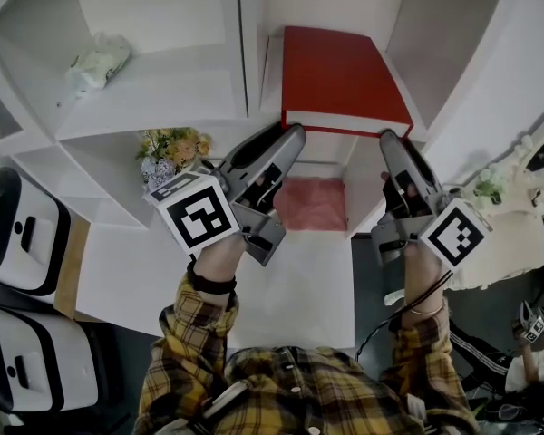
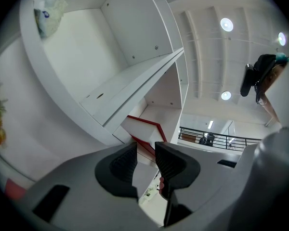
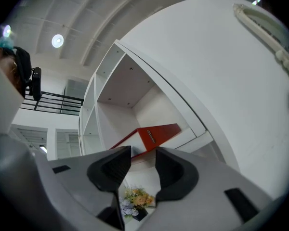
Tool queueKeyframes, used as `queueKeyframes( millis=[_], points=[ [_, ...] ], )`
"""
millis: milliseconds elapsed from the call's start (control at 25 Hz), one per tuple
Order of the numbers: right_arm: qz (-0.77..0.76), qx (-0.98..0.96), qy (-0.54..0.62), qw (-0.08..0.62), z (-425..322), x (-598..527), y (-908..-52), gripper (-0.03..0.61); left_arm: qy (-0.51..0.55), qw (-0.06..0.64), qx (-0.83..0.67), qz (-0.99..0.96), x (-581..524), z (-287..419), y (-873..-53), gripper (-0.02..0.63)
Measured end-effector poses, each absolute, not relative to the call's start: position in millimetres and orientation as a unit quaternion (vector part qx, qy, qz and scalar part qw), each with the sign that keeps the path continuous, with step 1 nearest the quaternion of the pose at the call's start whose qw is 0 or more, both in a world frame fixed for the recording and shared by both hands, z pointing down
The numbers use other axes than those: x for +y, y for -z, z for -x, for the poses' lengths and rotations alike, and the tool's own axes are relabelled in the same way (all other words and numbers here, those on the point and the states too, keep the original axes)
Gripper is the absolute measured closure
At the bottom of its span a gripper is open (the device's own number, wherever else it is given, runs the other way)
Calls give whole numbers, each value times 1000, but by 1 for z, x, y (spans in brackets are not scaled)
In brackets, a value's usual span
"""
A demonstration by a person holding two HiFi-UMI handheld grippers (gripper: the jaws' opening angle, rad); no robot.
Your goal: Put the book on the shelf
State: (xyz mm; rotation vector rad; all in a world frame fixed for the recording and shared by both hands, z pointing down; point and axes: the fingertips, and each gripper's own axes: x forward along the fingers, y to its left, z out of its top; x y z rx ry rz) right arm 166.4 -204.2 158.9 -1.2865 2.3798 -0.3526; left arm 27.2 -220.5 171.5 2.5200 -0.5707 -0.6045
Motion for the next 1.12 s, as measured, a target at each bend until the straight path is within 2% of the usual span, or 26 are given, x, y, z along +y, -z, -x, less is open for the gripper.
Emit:
queueKeyframes(
  millis=[600,1120],
  points=[
    [481,848,123,184,-166,-207,-164,419,213,247,-222,-919,-223,-27,-177,488],
    [480,868,68,105,-130,-160,-201,402,144,136,-240,-950,-173,-31,-199,488]
  ],
)
